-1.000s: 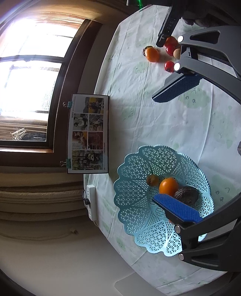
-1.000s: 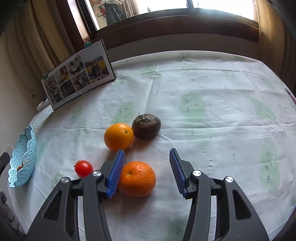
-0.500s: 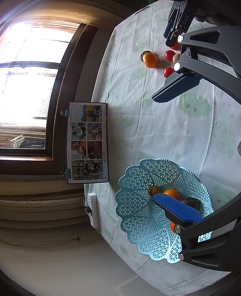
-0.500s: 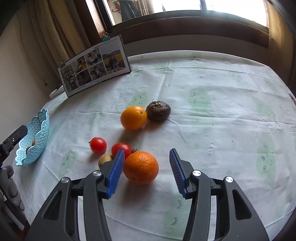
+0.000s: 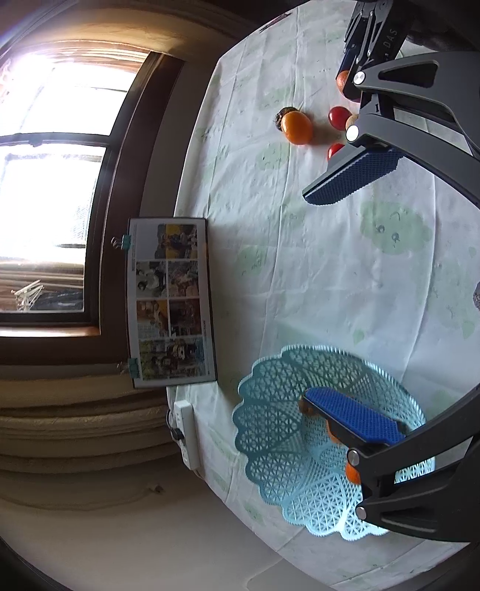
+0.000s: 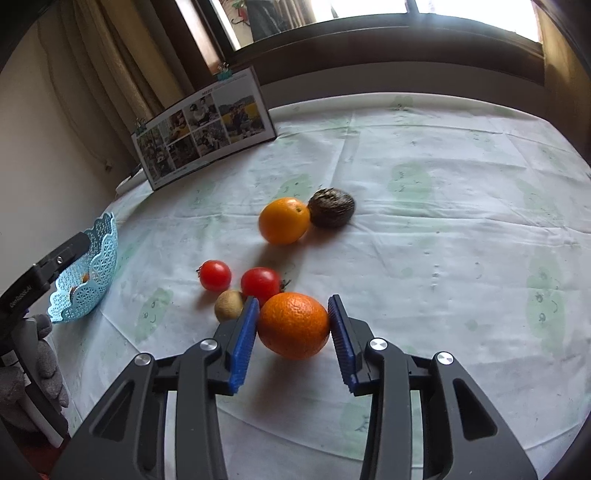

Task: Organize fruits
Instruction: 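Grasp the tangerine with the right gripper and lift it, then grasp the large orange with the left gripper and lift it while the right holds the tangerine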

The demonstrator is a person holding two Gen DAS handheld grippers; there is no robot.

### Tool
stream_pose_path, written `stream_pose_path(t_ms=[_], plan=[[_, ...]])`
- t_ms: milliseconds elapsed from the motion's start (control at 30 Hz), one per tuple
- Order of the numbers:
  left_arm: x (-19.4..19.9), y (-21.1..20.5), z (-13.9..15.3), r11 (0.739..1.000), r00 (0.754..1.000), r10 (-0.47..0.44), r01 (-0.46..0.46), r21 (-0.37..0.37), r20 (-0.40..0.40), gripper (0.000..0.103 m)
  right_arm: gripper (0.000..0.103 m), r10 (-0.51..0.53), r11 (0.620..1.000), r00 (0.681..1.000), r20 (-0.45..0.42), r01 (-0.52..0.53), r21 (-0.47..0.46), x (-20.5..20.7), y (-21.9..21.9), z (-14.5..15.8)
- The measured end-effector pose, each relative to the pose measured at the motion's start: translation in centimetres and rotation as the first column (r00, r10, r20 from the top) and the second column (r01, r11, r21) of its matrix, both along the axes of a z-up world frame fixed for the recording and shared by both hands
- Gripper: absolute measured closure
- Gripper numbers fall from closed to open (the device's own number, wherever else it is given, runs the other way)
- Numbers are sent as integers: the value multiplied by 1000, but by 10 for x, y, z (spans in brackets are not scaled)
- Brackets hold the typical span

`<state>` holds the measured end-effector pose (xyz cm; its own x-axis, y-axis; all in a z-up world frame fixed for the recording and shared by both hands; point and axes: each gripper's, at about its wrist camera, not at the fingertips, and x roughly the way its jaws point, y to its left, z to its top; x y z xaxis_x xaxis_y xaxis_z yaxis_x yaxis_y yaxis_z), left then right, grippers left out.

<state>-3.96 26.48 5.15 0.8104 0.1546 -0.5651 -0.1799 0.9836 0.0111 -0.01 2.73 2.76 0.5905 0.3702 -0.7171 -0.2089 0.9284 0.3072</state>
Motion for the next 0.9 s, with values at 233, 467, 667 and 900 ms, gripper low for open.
stream_pose_path(t_ms=[233,467,667,900], plan=[[29,-39,-7,994,992,-113,112,-6,-50,3,64,-90,996,995,42,90,-9,1,-27,5],[59,-85,-16,972,969,-229,232,20,-96,3,64,-139,990,989,50,138,17,4,-45,5],[84,-111,-28,950,940,-307,312,9,-149,3,64,-156,988,986,55,155,27,4,-52,6],[106,-125,-43,933,913,-361,356,-58,-190,6,64,-163,986,986,42,162,36,5,-54,3]])
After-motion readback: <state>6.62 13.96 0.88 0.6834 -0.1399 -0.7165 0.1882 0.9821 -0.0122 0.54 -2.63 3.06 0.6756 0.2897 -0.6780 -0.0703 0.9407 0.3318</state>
